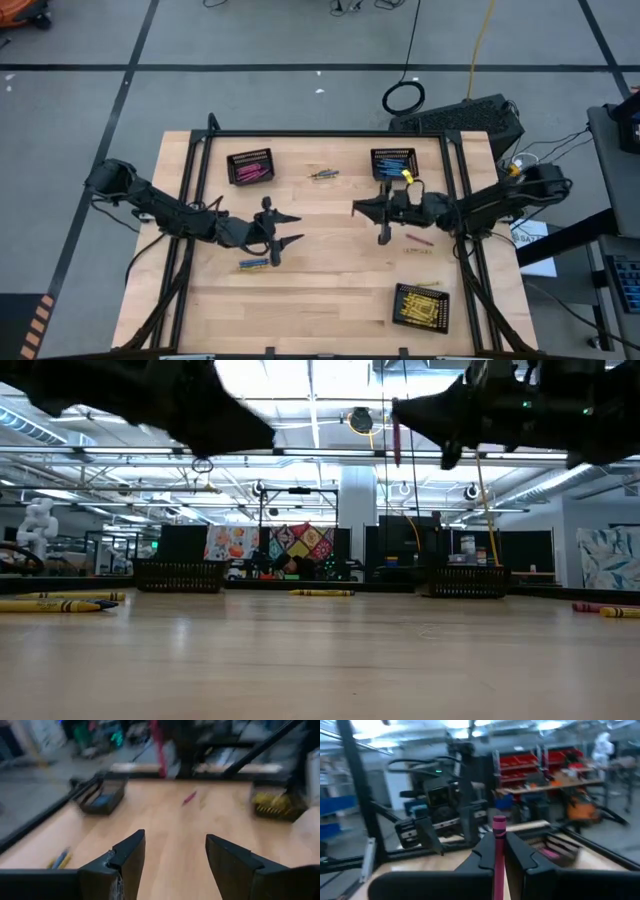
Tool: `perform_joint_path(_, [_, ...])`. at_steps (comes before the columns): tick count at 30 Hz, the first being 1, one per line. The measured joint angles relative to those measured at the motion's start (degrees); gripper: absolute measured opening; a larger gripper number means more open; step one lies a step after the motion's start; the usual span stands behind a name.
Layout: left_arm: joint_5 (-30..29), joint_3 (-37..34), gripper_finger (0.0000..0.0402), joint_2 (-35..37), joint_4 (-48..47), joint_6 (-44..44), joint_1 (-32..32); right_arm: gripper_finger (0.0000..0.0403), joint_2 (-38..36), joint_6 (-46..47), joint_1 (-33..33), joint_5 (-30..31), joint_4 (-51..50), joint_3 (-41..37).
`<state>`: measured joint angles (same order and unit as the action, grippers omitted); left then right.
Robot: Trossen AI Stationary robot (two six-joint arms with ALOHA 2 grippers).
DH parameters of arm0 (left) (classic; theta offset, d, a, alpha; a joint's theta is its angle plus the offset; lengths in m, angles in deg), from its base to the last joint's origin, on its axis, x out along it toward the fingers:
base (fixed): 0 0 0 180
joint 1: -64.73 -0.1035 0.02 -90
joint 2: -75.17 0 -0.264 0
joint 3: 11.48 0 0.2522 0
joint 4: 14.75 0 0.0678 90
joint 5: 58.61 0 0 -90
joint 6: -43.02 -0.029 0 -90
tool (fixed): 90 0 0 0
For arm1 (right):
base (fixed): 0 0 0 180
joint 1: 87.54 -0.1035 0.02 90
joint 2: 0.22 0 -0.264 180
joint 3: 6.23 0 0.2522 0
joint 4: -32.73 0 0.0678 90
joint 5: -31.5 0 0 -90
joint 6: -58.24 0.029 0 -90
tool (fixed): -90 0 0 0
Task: Sort crayons
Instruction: Put the red crayon into the top left black bin
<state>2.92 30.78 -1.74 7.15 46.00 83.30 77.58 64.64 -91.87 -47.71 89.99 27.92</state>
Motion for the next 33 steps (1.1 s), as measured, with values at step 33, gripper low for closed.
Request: perform_joint_path(33, [17.95, 5.46, 0.0082, -13.02, 18.66, -6.45, -9.16, 0.0, 21.91, -5.57, -0.66, -12.41, 5.11, 19.81])
